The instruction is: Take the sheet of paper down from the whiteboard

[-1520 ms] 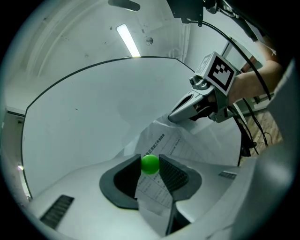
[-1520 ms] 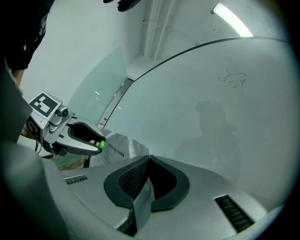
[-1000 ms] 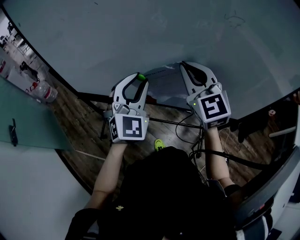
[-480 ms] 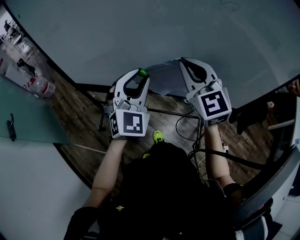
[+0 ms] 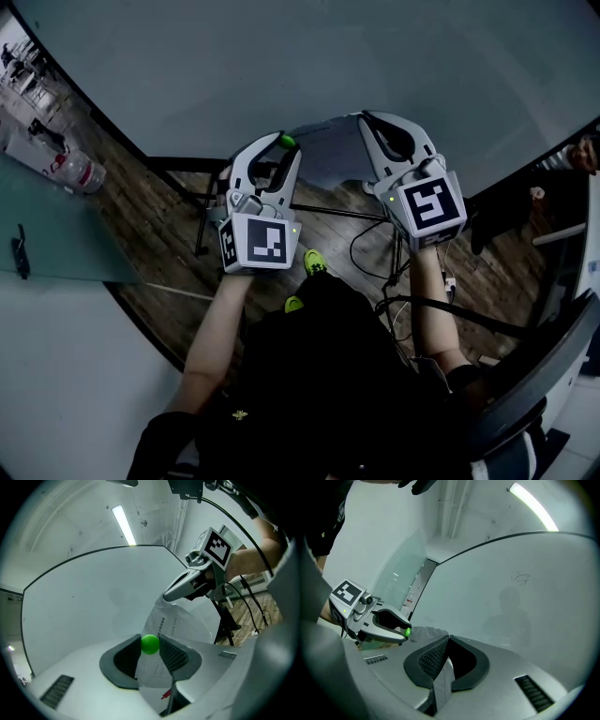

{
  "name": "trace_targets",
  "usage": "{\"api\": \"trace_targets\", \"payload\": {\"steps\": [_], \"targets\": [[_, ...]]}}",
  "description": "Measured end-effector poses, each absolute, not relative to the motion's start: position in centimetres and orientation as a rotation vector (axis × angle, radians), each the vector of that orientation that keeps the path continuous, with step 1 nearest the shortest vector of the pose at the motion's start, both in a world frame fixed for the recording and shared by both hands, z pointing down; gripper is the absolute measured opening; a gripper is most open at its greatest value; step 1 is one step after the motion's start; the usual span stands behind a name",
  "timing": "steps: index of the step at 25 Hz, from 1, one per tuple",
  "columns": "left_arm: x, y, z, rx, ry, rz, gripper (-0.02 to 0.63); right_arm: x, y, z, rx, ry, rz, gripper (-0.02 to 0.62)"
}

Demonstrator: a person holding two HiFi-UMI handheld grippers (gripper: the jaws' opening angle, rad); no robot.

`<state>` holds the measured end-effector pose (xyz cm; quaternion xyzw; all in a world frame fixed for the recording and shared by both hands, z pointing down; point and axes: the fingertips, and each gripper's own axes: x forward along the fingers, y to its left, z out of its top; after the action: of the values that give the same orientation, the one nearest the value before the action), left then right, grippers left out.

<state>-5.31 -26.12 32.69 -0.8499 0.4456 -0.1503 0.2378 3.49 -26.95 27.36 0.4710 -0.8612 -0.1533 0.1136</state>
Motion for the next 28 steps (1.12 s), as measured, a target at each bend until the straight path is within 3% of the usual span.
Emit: {"api": "trace_targets", "payload": {"steps": [28], "targets": [[-4.1, -20.2, 35.1, -2.433, 1.184, -0.434, 0.133, 3.7, -20.7, 30.4, 1.334, -2.542, -0.303, 0.015]]}}
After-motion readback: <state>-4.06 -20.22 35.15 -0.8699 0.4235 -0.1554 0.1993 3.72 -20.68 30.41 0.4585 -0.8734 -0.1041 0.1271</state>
